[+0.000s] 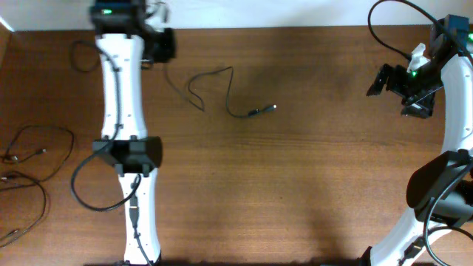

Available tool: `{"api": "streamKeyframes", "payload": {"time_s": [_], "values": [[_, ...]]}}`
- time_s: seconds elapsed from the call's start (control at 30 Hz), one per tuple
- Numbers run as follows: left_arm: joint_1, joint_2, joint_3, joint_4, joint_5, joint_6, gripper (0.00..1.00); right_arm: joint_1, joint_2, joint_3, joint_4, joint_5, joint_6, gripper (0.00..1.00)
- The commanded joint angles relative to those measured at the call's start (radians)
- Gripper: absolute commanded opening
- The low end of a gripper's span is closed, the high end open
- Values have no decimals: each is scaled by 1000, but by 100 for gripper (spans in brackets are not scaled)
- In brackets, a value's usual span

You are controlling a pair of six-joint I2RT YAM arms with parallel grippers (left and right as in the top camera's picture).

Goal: Untangle cables

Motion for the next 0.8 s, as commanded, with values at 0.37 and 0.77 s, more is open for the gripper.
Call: {"api": "streamKeyframes", "payload": {"time_s": [0.37, 0.77], "values": [[-285, 34, -536, 402, 48, -21, 44, 11, -27, -7, -13, 8, -5, 99], [-360, 37, -596, 319, 185, -39, 59, 11, -27, -7, -13, 8, -5, 99]]}}
